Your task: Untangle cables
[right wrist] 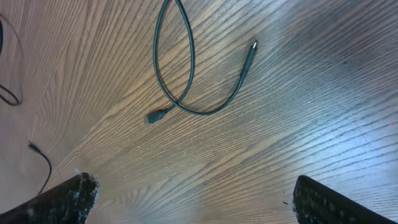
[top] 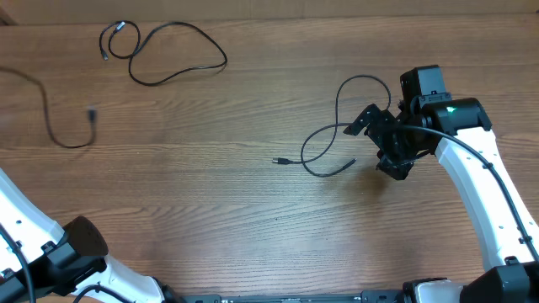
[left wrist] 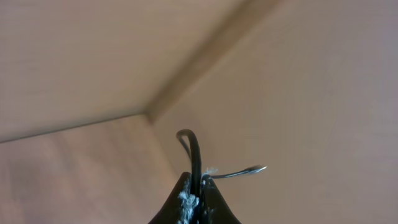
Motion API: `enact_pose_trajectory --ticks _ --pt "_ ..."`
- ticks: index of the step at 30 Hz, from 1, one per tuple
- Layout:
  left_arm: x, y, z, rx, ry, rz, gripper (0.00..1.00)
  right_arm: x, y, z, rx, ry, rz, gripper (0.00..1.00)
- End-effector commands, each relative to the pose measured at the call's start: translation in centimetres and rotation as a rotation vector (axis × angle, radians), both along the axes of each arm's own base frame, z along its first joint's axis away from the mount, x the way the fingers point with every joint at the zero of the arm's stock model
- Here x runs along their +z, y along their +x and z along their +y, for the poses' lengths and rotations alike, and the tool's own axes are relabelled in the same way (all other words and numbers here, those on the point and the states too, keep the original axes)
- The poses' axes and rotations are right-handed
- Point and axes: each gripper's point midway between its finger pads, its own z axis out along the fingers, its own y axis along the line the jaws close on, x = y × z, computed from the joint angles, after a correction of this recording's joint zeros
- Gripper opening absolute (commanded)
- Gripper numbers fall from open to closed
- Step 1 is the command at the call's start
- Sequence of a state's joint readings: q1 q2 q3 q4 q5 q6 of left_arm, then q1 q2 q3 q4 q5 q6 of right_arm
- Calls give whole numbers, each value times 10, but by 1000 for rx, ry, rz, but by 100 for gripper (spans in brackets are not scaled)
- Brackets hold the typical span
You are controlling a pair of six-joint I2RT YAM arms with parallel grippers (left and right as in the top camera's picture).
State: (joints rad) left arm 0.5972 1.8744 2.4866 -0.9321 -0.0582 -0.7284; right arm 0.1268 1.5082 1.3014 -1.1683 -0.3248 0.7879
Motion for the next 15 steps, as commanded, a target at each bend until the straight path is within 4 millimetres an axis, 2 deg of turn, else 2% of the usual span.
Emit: enact_pose_trajectory --ticks 1,3,7,10,11,15 --pt "-33 -19 34 186 38 168 4 3 2 0 5 -9 -19 100" --pt "-75 -10 40 141 -45 257 4 3 2 0 5 -9 -19 100" --pt "-140 -4 46 120 -168 407 4 3 2 0 5 -9 -19 100" --pt "-187 -3 40 70 -280 509 4 3 2 0 5 -9 -19 100" --pt "-209 0 34 30 -344 544 4 3 2 0 5 -9 -19 100" --pt "-245 12 17 -140 -493 559 4 3 2 0 5 -9 -19 100"
